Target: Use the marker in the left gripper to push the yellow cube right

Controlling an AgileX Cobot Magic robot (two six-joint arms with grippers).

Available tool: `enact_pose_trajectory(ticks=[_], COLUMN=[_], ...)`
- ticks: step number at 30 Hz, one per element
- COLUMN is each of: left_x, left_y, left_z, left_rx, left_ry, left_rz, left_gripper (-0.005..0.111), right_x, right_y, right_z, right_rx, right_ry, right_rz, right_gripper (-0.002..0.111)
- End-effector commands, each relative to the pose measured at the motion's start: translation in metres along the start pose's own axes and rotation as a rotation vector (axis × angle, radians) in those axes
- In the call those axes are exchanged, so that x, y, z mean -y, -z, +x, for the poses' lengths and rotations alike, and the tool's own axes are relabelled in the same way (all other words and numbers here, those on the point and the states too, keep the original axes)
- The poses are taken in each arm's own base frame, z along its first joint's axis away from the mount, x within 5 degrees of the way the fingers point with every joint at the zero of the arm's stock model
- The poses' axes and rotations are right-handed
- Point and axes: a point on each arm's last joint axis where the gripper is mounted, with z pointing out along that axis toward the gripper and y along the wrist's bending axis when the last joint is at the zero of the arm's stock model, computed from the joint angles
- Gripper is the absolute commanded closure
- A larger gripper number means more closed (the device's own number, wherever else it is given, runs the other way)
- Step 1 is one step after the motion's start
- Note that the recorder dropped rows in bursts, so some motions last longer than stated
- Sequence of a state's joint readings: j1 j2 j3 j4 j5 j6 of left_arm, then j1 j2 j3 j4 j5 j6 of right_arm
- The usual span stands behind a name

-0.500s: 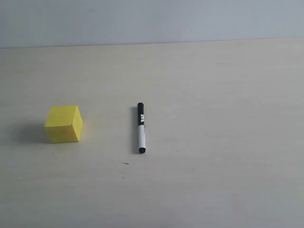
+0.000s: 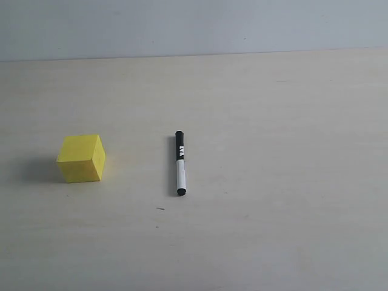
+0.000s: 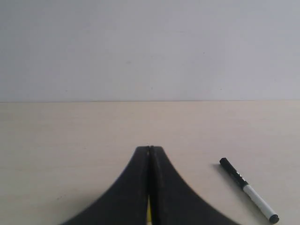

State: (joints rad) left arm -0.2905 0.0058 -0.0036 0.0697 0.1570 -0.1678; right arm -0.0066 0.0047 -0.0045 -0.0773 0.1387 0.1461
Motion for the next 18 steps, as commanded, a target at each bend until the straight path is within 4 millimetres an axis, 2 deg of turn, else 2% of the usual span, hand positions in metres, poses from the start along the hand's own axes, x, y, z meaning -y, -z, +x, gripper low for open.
enact_pose_trajectory(ticks=[1, 6, 10, 11, 12, 13, 14, 18], left_x=[0.0, 0.0, 0.002, 0.003, 0.003, 0.004, 0.005, 0.008], left_y=[0.0, 0.0, 0.001, 0.002, 0.003, 0.005, 0.005, 0.013], left_z=[0.001, 0.0, -0.01, -0.017, -0.021, -0.027, -0.029, -0.045], left_rx=[0.005, 0.014, 0.128, 0.201, 0.241, 0.304, 0.321, 0.51], left_ry=[-0.006, -0.019, -0.043, -0.029, 0.05, 0.254, 0.352, 0.387], left_rz=[-0.002, -0.001, 0.016, 0.029, 0.044, 0.089, 0.111, 0.192], left_gripper=[0.106, 0.106, 0.106, 0.106, 0.106, 0.106, 0.106, 0.106], right_x=[0.0, 0.0, 0.0, 0.0, 0.0, 0.0, 0.0, 0.0], right_y=[0.0, 0.0, 0.0, 0.0, 0.0, 0.0, 0.0, 0.0], right_z=[0.001, 0.001, 0.001, 0.001, 0.001, 0.001, 0.001, 0.001], right_rx=[0.005, 0.005, 0.005, 0.005, 0.005, 0.005, 0.005, 0.005], right_ry=[0.005, 0.006, 0.006, 0.004, 0.004, 0.004, 0.004, 0.006], right_rz=[-0.001, -0.001, -0.001, -0.001, -0.001, -0.001, -0.001, -0.001], right_gripper=[0.108, 0.108, 0.108, 0.108, 0.108, 0.108, 0.108, 0.108])
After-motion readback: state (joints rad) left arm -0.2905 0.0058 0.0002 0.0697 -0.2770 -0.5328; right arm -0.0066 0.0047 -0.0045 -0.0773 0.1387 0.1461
